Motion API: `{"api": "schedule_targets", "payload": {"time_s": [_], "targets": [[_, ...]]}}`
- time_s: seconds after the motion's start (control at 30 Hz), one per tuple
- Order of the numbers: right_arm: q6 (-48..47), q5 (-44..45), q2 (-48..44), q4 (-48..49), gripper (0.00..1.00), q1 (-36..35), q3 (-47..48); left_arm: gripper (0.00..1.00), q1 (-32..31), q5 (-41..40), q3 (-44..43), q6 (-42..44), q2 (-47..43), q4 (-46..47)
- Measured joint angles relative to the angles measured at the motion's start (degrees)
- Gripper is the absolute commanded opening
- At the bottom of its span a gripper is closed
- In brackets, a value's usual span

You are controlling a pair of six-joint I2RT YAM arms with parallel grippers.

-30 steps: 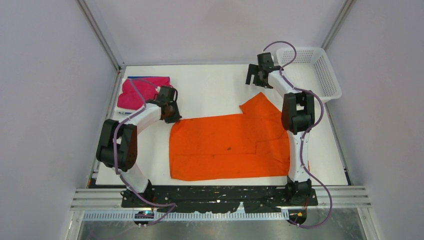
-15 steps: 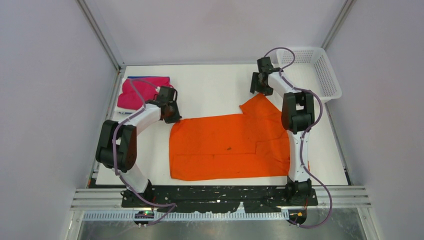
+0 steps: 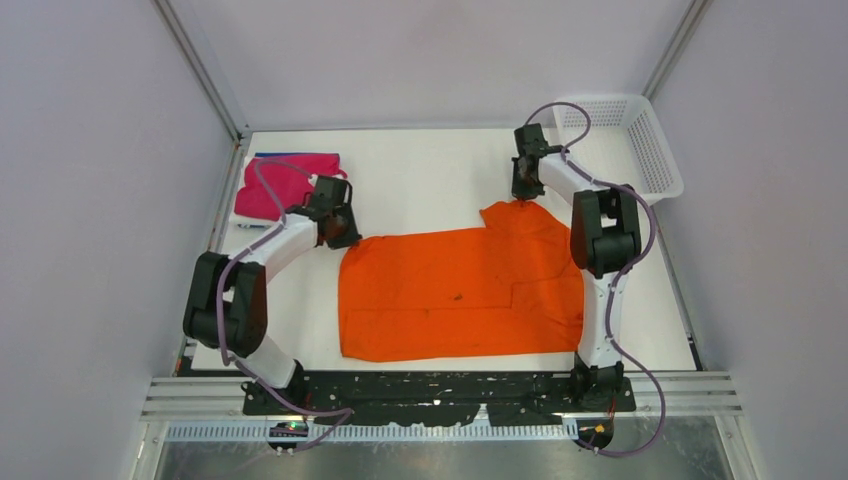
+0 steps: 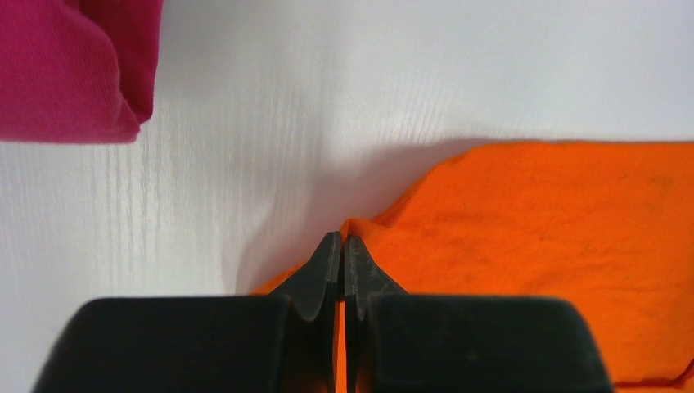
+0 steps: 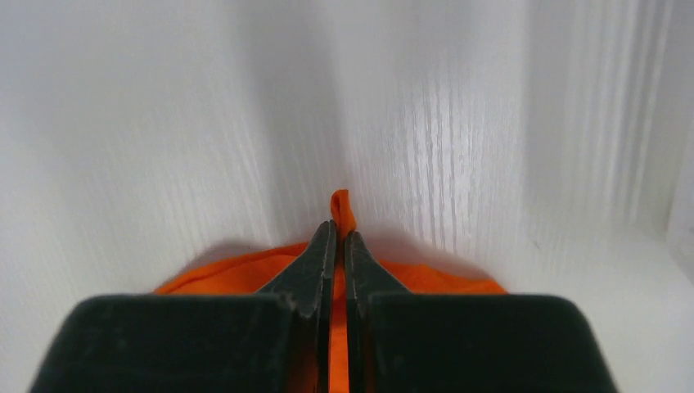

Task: Fold and stack the t-shirts
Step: Grab the side of the flattened tshirt furthest away from the robot with both arms, then fold the other side of the tshirt into a rectangle

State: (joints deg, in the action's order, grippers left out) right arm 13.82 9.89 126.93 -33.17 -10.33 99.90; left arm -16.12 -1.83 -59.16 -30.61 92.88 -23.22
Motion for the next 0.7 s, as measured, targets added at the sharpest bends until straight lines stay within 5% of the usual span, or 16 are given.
{"api": "schedule_targets", "payload": {"time_s": [0.7], "targets": [[0.0,14.4,-47.9,-1.2,0.05,-8.1,-41.4,0.00,-5.2,-2.1,16.9,-2.4,-19.8,3.2]]}}
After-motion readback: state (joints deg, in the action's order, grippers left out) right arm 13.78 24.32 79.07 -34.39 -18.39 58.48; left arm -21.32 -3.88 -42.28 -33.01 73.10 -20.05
